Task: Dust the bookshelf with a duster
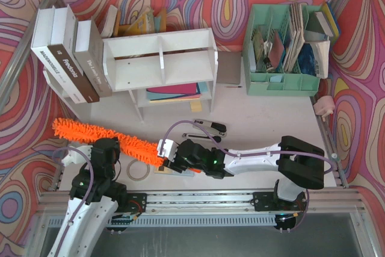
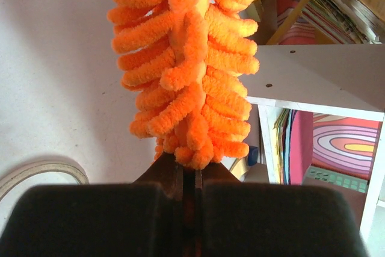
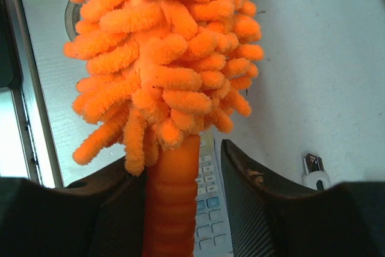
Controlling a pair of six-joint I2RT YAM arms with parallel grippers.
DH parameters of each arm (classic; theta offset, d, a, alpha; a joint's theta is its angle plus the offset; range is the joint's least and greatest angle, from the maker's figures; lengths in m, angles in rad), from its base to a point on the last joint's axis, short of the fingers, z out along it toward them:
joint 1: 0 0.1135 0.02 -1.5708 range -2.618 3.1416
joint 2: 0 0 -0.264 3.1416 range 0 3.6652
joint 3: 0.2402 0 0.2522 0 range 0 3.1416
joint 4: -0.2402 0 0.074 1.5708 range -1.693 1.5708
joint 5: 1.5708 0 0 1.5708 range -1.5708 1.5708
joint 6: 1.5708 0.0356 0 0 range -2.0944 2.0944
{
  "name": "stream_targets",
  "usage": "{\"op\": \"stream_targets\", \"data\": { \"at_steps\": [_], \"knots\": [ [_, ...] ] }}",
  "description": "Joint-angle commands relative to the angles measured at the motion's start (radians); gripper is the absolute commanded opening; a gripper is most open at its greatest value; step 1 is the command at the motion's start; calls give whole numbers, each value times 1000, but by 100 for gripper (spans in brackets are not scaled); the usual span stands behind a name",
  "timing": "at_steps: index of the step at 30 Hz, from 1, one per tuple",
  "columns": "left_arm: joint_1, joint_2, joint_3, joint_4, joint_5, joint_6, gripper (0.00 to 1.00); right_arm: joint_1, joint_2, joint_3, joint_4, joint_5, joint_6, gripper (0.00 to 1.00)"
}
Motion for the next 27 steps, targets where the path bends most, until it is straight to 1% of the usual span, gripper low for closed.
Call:
{"op": "stream_targets", "data": {
  "at_steps": [1, 6, 9, 11, 13, 15, 17, 18, 20, 23, 25, 27],
  "knots": [
    [-2, -5, 28, 13, 76, -42, 0, 1, 7, 43, 45, 29, -6, 34],
    [-2, -17, 28, -33, 43, -43, 0, 1, -22, 43, 34, 15, -17, 21],
    [-1, -30, 28, -66, 22, -49, 0, 1, -42, 38, 26, 15, -21, 15],
    [-2, -42, 28, -78, 13, -47, 4, 1, -52, 36, 17, 17, -26, 13],
    [-1, -53, 28, -91, 3, -44, 13, 1, -62, 32, 11, 23, -28, 9],
    [-2, -59, 56, -119, -10, -44, 28, 0, -72, 28, 6, 29, -28, 6],
    [-2, -60, 78, -142, -28, -31, 34, 1, -84, 22, 4, 36, -30, 4],
    [-1, -60, 88, -155, -36, -16, 38, 0, -93, 19, 1, 41, -32, 3],
    [-1, -60, 114, -178, -57, 12, 53, 1, -110, 11, -3, 46, -37, 2],
    [-2, -58, 166, -221, -96, 72, 70, 1, -138, -2, -17, 42, -49, 1],
    [-2, -56, 217, -261, -134, 121, 78, 1, -155, -9, -32, 36, -62, 2],
    [-2, -54, 280, -294, -177, 194, 83, 0, -170, -17, -48, 34, -70, 2]
  ]
}}
